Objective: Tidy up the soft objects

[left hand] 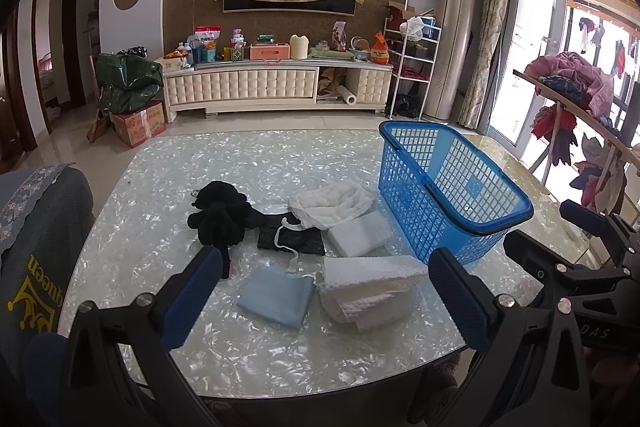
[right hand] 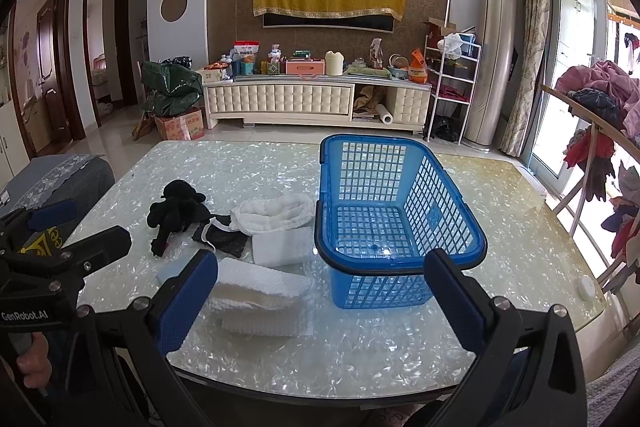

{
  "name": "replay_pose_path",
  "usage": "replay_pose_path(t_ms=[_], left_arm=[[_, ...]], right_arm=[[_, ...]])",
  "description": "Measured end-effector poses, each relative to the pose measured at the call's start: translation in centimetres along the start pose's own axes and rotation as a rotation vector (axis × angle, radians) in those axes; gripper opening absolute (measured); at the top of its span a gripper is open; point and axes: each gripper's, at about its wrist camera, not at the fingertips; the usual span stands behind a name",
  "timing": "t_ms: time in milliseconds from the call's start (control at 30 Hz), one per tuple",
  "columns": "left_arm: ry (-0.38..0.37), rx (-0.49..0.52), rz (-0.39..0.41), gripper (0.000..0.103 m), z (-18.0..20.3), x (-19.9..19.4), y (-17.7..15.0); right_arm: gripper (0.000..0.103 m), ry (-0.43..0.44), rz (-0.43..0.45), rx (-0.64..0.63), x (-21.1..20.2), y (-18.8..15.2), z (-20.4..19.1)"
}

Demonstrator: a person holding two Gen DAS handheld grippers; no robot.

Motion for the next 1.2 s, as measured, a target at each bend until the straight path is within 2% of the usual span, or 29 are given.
replay_pose_path(t_ms=[367,767,933,1067,1200], left_arm=[[-0.003,-0.002,0.000,0.103,-0.2,-0.1,0.0],[-0.012,0.042,-0.025,0.103,-0.5,0.3,1.3],[-0.075,0.056,-0.026,0.103,-1.9,0.7,2.2],[-0.032,0.102,-0.017,0.103,-3.3,1.0,2.9],[-0.039,0.094,-0.029,0.103,-5.7,1.6,3.3]], right_arm=[[0.103,0.000,-0.007,-0.002,-0.3,-0.1,-0.1],[0.103,0.003,-0.020,-0.016,-0.3,0.7,0.2],[0.103,0.008,-0.034,-0.042,0.2,1.6,0.0],[0.103,0.020,-0.056,-0.060,1.0,2.3,-0.2],[0.103,0.042,-0.080,-0.088,1.9,3.2,-0.8]])
Point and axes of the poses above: each gripper's, at about its wrist camera, not at the fingertips, and x roughly the way its jaws point, z to its right, y to its top, and after that the axes turned 4 degrees about x, right-handed
